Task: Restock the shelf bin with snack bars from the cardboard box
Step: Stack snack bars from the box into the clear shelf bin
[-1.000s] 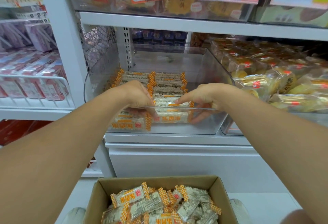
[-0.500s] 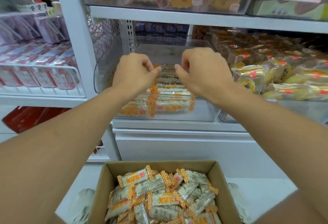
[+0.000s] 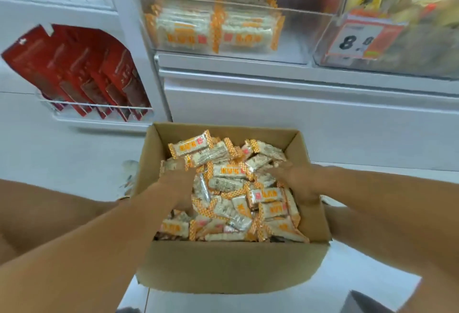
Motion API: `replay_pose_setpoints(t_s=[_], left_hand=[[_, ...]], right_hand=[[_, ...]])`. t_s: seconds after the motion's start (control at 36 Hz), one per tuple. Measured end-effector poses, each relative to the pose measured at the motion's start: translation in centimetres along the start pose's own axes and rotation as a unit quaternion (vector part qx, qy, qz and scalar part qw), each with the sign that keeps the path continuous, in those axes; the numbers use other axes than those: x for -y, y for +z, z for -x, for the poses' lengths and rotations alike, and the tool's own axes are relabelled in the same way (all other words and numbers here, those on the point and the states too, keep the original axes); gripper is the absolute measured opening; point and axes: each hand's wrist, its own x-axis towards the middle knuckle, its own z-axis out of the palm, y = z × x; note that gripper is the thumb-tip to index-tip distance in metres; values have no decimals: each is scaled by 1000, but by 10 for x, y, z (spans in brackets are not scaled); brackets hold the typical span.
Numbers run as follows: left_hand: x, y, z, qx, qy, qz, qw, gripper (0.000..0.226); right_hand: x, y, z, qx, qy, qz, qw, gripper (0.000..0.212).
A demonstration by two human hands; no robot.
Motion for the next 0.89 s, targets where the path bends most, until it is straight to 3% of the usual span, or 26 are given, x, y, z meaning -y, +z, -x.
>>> replay_pose_setpoints(t_s=[0.11, 0.25, 0.31, 0.39, 0.5, 0.64, 0.69, 0.78, 0.83, 0.89], left_hand=[[12, 38, 3, -124, 12, 30, 992, 79], [21, 37, -10, -155, -25, 112, 981, 96], [26, 36, -20, -172, -21, 156, 972, 97], [33, 34, -32, -201, -14, 229, 952, 95], [33, 33, -40, -234, -2, 244, 941, 88], [33, 28, -37, -206, -20, 193, 959, 44], [32, 20, -30, -206, -10, 177, 963, 34], [26, -7, -15, -218, 18, 269, 938, 39], [14, -40, 1, -179, 62, 428, 884, 40], [-4, -87, 20, -93, 100, 579, 804, 38]], right_hand=[[6, 16, 2, -42, -2, -19, 999, 92], [29, 36, -12, -62, 32, -56, 996, 110], [37, 36, -17, -77, 36, -81, 993, 106], [41, 29, -20, -113, 24, -59, 991, 87], [44, 25, -22, -119, -2, -2, 993, 49], [56, 12, -19, -80, -57, -149, 984, 33], [61, -10, -10, -80, -64, -291, 951, 16], [67, -57, 14, -50, -71, -518, 851, 12], [65, -90, 37, -20, -106, -626, 772, 15], [54, -125, 62, -6, -158, -677, 719, 24]])
